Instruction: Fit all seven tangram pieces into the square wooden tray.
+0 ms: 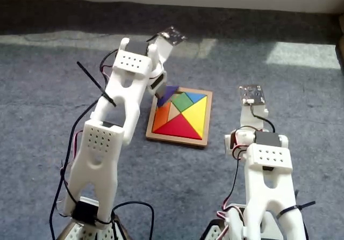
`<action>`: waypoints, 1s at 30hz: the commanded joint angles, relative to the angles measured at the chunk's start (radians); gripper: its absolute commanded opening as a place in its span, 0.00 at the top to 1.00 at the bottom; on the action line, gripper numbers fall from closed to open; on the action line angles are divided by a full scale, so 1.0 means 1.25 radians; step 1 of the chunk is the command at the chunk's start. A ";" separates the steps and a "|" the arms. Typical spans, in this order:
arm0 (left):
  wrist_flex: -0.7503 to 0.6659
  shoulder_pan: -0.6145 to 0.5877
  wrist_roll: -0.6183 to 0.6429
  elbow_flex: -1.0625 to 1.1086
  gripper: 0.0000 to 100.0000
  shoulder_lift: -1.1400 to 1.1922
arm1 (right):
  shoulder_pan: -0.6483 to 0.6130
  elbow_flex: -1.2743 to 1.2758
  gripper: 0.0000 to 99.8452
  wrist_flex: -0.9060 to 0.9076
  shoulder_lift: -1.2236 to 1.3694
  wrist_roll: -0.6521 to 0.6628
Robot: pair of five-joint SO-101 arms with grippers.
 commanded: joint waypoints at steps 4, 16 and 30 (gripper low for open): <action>-0.002 0.044 0.006 -0.023 0.78 -0.008 | 0.008 -0.002 1.00 -0.014 -0.023 0.011; 0.020 0.035 0.092 -0.164 0.78 -0.028 | 0.008 -0.003 1.00 -0.014 -0.023 0.011; 0.108 0.008 0.106 -0.158 0.86 0.051 | 0.008 -0.003 1.00 -0.014 -0.024 0.011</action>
